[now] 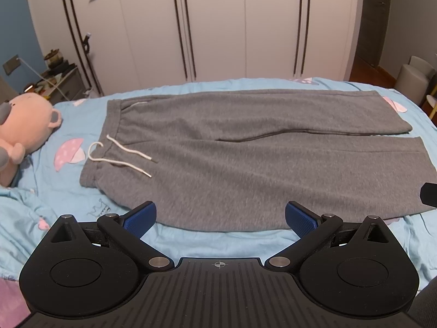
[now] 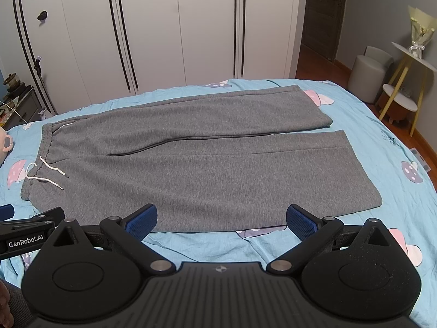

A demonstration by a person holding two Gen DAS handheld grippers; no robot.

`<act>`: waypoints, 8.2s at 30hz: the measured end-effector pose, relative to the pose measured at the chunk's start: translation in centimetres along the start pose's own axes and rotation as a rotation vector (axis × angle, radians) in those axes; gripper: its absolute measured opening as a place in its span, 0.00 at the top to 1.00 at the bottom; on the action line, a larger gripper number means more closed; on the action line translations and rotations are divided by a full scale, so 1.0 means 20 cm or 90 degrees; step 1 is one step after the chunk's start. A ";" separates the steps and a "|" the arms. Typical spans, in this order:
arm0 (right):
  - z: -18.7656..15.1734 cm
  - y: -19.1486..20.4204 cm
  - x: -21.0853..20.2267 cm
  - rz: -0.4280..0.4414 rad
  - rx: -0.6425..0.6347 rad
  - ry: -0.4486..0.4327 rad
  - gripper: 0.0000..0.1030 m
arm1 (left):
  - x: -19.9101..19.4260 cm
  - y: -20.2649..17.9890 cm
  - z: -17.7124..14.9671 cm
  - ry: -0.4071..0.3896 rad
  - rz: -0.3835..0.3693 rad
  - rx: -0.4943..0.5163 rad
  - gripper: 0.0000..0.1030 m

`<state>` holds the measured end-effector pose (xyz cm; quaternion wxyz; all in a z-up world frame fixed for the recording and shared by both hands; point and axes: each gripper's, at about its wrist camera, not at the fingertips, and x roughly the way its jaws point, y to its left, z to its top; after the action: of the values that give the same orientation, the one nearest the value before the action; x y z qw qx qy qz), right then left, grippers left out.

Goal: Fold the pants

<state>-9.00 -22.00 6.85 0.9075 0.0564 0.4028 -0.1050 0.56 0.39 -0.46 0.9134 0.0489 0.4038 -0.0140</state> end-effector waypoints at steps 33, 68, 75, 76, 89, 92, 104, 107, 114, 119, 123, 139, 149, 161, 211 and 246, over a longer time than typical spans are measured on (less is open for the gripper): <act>0.00 0.00 0.04 -0.007 0.002 0.006 0.02 | 0.05 0.02 -0.01 0.014 -0.001 -0.009 0.00; -0.01 0.01 0.08 0.001 0.012 0.007 0.02 | 0.07 0.03 0.00 0.020 -0.005 -0.010 0.00; -0.01 0.01 0.08 0.001 0.014 0.005 0.02 | 0.08 0.03 0.00 0.021 -0.005 -0.009 0.00; -0.01 0.01 0.08 0.000 0.015 0.005 0.02 | 0.08 0.03 0.00 0.021 -0.006 -0.009 0.00; -0.01 0.00 0.09 0.002 0.017 0.004 0.02 | 0.09 0.02 0.00 0.024 -0.006 -0.009 0.00; -0.01 0.00 0.09 0.003 0.017 0.004 0.02 | 0.09 0.02 0.00 0.024 -0.007 -0.010 0.00; 0.00 0.01 0.10 0.005 0.020 0.003 0.02 | 0.10 0.04 -0.01 0.029 -0.007 -0.011 0.00; -0.01 0.01 0.10 0.005 0.020 0.002 0.02 | 0.11 0.04 0.00 0.030 -0.007 -0.012 0.00; 0.00 0.01 0.11 0.003 0.021 -0.002 0.02 | 0.11 0.04 0.00 0.031 -0.007 -0.011 0.00; 0.00 0.01 0.11 0.004 0.025 -0.002 0.02 | 0.11 0.04 0.00 0.034 -0.007 -0.013 0.00; 0.00 0.01 0.12 0.003 0.025 -0.002 0.02 | 0.11 0.04 0.00 0.034 -0.007 -0.012 0.00; -0.01 0.02 0.16 -0.007 0.027 0.000 0.02 | 0.15 0.06 0.01 0.044 -0.016 -0.013 0.00; 0.00 0.01 0.22 -0.002 0.039 -0.004 0.02 | 0.23 0.14 0.02 0.057 -0.013 -0.041 0.00; 0.03 -0.02 0.43 -0.056 0.009 -0.125 0.02 | 0.57 0.33 0.17 0.075 0.121 -0.098 0.00; 1.44 -0.68 2.21 -0.162 0.329 0.021 0.97 | 1.70 0.51 0.42 -0.018 0.245 -0.278 0.00; -0.07 -1.02 1.42 0.103 0.530 -0.166 0.03 | 1.79 0.56 1.01 0.028 0.050 -0.185 0.00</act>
<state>3.65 -45.74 -15.52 0.8559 0.4346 0.2031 -0.1931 40.28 10.02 -12.40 0.9017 -0.0675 0.4191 0.0816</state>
